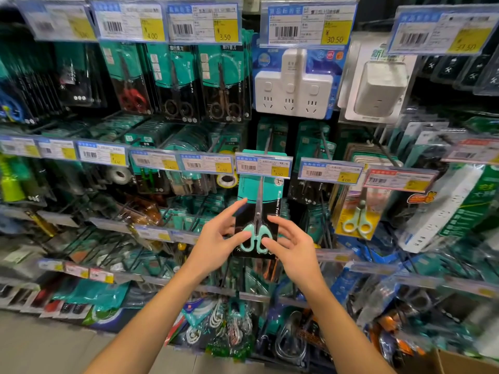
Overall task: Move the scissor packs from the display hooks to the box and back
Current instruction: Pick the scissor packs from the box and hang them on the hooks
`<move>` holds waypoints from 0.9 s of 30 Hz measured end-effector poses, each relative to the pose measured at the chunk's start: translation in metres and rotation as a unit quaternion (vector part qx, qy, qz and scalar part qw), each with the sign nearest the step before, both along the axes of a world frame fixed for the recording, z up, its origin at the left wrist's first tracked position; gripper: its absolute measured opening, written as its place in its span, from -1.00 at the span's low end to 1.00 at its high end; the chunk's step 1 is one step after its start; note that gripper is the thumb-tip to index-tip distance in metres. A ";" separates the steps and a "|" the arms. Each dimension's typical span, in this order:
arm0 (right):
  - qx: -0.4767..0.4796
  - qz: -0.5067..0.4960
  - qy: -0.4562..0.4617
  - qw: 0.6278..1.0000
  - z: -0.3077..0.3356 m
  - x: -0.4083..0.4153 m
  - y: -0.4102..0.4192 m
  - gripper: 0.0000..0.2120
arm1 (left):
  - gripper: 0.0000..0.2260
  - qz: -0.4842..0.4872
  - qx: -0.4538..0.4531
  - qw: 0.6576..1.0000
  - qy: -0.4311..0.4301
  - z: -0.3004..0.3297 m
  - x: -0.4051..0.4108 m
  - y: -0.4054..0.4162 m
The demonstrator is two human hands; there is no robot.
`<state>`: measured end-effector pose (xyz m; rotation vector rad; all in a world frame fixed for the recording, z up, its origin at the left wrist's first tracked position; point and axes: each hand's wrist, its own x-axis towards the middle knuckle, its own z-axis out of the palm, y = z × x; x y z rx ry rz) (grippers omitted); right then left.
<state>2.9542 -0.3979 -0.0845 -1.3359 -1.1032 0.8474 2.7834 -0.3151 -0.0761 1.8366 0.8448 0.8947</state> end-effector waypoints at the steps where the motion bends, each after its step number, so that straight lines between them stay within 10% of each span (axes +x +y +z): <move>1: -0.001 -0.004 -0.001 1.000 -0.002 -0.001 0.001 -0.62 | -0.45 0.002 0.001 1.000 0.003 0.000 -0.001 0.000; 27: -0.005 -0.018 0.004 1.000 -0.019 0.008 0.012 -0.64 | -0.45 -0.013 -0.018 1.000 -0.005 -0.026 0.005 0.022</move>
